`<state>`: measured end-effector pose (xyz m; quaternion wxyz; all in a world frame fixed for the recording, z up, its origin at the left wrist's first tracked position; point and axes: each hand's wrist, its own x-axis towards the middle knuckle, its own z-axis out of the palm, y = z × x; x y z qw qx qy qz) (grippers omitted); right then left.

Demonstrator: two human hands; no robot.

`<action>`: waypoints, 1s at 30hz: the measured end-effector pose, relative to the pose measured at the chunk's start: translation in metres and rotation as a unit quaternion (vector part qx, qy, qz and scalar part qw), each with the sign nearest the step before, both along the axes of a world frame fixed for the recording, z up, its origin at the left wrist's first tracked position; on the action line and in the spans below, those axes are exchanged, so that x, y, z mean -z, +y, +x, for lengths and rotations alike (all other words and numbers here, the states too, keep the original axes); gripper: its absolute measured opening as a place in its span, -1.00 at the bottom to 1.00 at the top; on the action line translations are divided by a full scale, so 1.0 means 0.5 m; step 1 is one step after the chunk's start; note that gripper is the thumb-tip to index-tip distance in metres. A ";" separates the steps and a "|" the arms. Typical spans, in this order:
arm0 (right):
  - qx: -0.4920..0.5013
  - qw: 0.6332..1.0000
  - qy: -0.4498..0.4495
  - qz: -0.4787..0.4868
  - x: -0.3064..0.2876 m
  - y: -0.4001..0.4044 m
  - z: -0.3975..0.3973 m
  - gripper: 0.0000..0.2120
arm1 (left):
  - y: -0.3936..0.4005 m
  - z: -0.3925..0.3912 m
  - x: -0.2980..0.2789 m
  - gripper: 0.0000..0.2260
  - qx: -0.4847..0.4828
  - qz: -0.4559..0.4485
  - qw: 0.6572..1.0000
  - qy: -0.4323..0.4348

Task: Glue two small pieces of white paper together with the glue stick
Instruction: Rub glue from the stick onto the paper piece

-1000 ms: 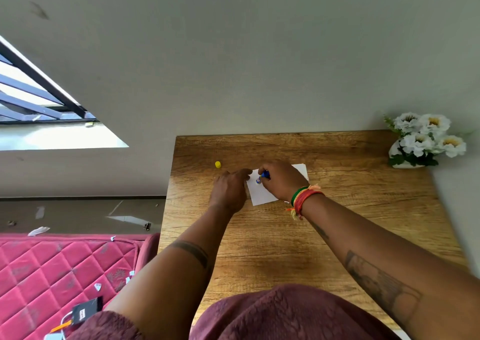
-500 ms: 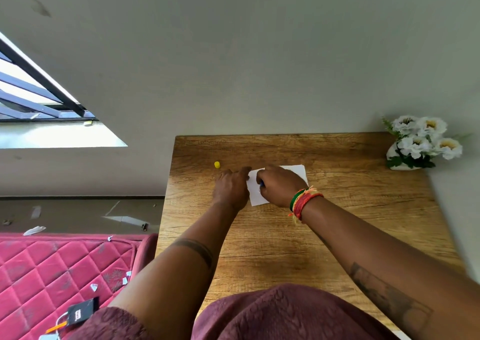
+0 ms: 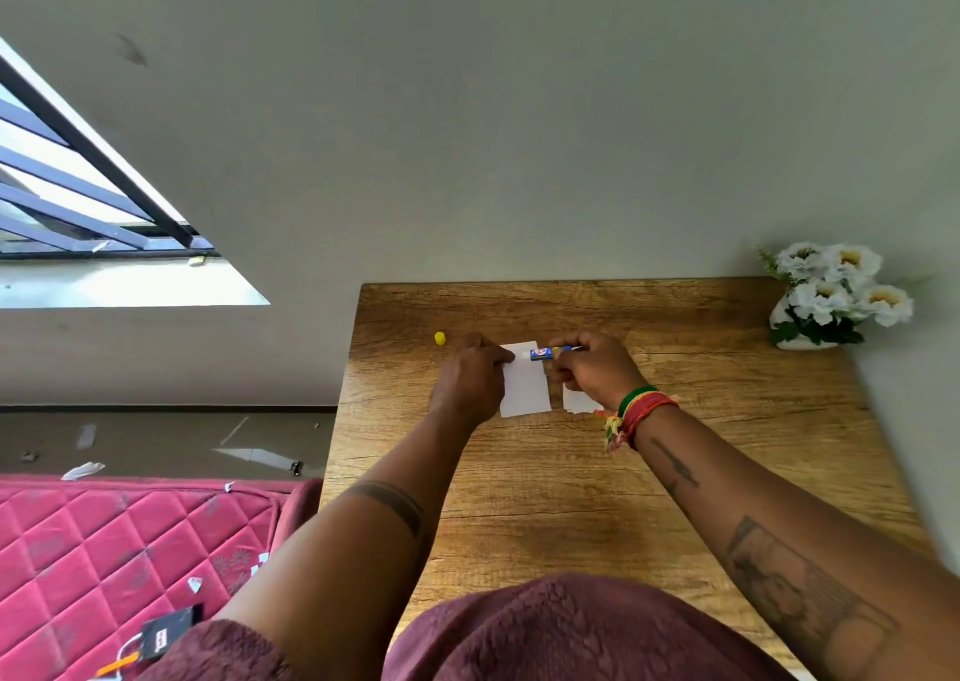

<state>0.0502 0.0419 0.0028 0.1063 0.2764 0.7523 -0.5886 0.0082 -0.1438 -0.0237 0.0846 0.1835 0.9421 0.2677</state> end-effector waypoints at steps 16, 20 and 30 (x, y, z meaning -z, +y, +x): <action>0.129 0.965 -0.008 -0.226 0.000 -0.004 0.016 -0.84 | -0.006 0.010 0.004 -0.71 0.052 0.000 0.999 -0.011; 0.148 0.943 -0.015 -0.298 0.005 -0.012 0.016 -0.78 | 0.002 0.011 0.007 -0.77 -0.003 0.063 0.998 -0.029; 0.071 0.947 -0.021 -0.311 0.020 -0.046 -0.003 -0.74 | 0.022 -0.002 -0.016 -0.88 -0.147 0.350 0.901 -0.212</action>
